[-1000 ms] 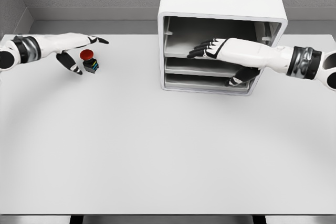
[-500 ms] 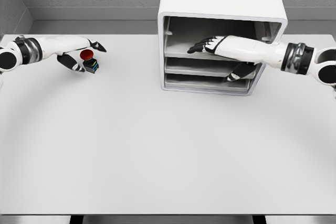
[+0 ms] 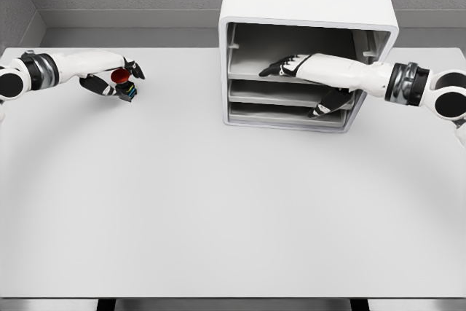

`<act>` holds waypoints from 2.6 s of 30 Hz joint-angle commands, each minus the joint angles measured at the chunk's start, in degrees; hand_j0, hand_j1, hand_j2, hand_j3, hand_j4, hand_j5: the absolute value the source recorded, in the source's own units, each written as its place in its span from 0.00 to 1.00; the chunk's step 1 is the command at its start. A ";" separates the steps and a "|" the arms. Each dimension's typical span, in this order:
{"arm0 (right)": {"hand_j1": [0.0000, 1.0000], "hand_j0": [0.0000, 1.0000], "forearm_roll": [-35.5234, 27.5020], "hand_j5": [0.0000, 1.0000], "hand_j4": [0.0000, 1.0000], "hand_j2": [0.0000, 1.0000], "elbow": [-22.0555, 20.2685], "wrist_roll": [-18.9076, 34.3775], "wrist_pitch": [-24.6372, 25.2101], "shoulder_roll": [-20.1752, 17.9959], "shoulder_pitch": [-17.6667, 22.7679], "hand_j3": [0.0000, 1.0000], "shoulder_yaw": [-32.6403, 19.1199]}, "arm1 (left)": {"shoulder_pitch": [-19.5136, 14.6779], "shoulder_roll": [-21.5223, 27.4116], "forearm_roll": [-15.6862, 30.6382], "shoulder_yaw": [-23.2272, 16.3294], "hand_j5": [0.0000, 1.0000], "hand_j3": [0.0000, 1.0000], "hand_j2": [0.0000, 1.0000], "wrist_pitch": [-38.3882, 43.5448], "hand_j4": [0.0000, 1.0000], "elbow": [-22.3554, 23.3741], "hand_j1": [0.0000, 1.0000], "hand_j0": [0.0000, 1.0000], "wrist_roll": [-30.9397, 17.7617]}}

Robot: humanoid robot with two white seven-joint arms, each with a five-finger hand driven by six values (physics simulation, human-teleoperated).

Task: Slide open multi-storey tabletop storage cabinets and put open load switch and slide close multi-storey tabletop storage cabinets

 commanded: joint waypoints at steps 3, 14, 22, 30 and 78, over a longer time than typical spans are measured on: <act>1.00 1.00 0.94 1.00 1.00 1.00 -0.11 0.12 -0.22 -0.26 0.35 1.00 0.13 | 0.09 -0.01 0.34 0.16 0.55 0.55 0.55 0.11 0.55 0.03 0.55 0.55 0.03; 1.00 1.00 0.94 1.00 1.00 1.00 -2.04 0.03 -0.22 -1.32 0.79 1.00 0.05 | 0.00 0.25 0.52 0.33 0.41 0.41 0.41 0.11 0.41 -0.68 0.41 0.41 0.11; 1.00 1.00 0.68 1.00 1.00 1.00 -7.32 -0.15 -0.22 -4.48 1.23 1.00 0.05 | -1.05 2.71 0.96 0.42 0.41 0.41 0.41 0.11 0.41 -6.04 0.41 0.41 0.11; 1.00 1.00 0.59 1.00 1.00 1.00 -12.15 -0.41 -0.22 -7.38 2.46 1.00 -0.39 | -1.05 8.77 1.49 0.33 0.42 0.42 0.42 0.11 0.42 -18.69 0.42 0.42 0.11; 1.00 1.00 1.12 1.00 1.00 1.00 -3.54 4.69 -0.22 -3.16 2.90 1.00 -4.70 | 0.00 24.51 14.32 -5.82 0.42 0.42 0.42 0.11 0.42 -54.73 0.42 0.42 0.38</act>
